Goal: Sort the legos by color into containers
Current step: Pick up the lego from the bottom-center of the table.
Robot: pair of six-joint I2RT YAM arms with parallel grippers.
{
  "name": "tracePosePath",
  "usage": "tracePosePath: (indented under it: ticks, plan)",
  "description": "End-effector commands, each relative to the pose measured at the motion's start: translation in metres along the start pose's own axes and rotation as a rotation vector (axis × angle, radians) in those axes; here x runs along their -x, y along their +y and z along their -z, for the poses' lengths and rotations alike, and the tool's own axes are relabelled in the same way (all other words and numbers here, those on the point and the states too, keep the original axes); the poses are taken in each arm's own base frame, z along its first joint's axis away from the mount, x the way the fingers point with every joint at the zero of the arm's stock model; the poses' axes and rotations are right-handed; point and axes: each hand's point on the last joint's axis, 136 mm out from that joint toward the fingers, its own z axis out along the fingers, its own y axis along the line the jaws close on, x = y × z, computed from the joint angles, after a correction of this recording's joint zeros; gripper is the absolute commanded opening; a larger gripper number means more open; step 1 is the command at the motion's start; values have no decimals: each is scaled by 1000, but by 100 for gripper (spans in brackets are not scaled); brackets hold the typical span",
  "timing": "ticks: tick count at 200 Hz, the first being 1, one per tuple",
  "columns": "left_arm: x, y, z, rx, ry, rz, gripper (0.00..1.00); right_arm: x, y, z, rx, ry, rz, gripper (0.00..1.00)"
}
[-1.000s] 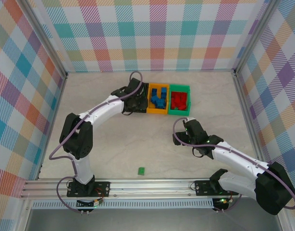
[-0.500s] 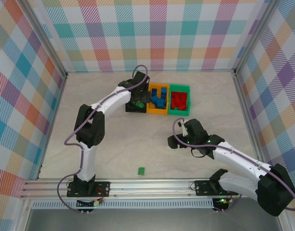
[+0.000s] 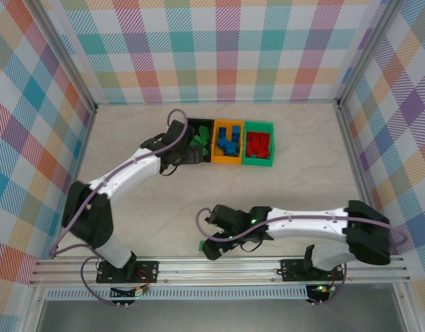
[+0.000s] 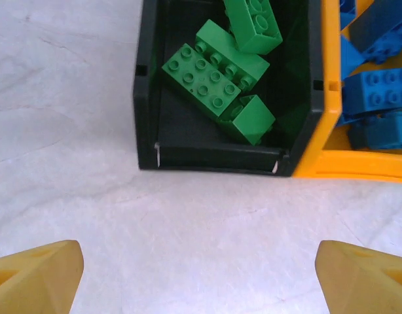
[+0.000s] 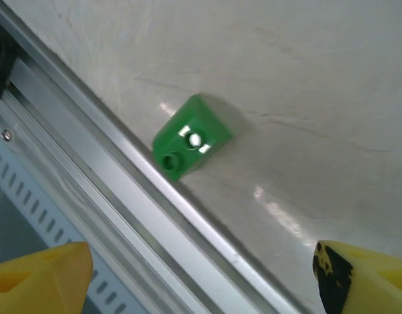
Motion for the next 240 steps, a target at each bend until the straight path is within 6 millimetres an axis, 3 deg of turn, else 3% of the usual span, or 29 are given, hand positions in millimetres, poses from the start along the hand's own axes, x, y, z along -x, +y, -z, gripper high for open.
tracePosePath:
  ticks: [1,24,54,109,143,199,240]
  plan:
    - [-10,8,17,-35,-33,69,91,-2,9,-9,-92,30,3,88]
    - [-31,17,25,-49,-22,98,91,1,11,-20,-182,57,39,89]
    - [-54,31,29,-29,-9,105,91,-1,-4,-38,-284,105,35,89]
    - [-68,44,29,5,-6,117,91,12,0,-64,-309,104,66,86]
    - [-74,47,26,15,5,121,91,20,4,-72,-296,93,74,75]
    - [-77,51,26,34,10,117,91,23,-5,-75,-252,83,35,38]
    - [-83,54,22,48,25,122,91,38,-5,-64,-243,32,34,34]
